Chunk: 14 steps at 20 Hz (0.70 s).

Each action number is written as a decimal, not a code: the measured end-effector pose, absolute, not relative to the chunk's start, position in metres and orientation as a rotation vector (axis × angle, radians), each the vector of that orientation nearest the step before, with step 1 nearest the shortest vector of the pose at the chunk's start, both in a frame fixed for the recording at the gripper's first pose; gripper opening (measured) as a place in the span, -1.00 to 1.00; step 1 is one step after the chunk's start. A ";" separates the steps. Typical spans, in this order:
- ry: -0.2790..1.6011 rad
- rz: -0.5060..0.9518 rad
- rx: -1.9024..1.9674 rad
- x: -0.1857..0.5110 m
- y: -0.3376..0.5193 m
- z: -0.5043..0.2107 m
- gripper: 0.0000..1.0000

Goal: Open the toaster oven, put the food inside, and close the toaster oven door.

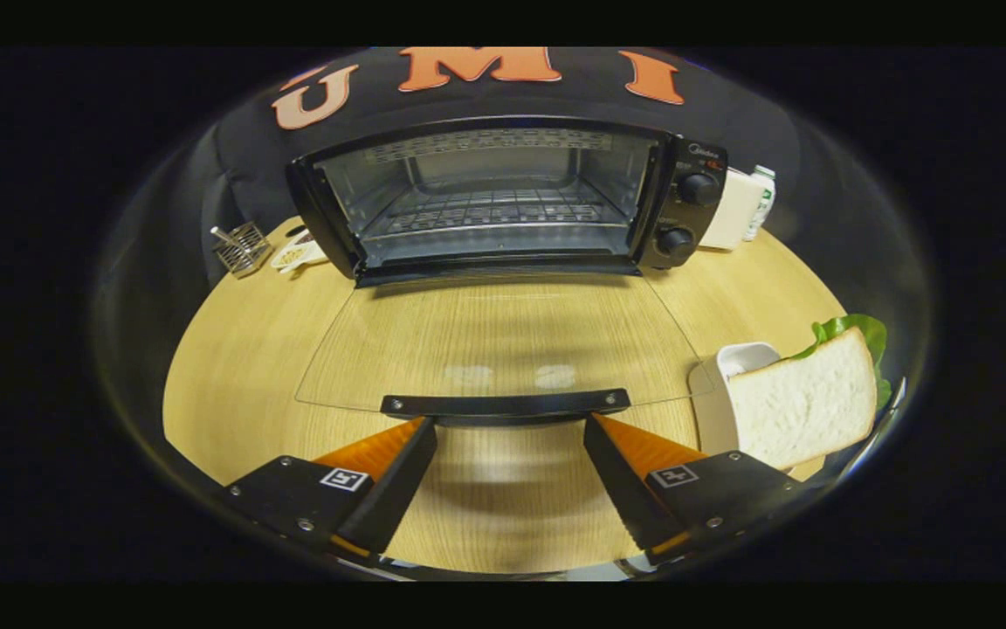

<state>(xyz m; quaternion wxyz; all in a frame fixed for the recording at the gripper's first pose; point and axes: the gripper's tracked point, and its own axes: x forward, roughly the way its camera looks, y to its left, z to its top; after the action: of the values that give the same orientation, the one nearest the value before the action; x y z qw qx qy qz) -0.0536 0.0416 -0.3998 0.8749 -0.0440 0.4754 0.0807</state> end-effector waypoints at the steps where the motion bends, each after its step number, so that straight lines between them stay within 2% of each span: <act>1: 0.993 0.184 -0.081 -0.053 0.042 -0.394 1.00; 7: 0.920 0.142 -0.045 -0.031 0.001 -0.343 1.00; 14: 0.906 0.175 -0.012 -0.008 -0.042 -0.289 1.00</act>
<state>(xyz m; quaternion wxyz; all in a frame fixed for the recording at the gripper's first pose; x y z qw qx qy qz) -0.0083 -0.0421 -0.2888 0.8955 -0.0059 0.4370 0.0844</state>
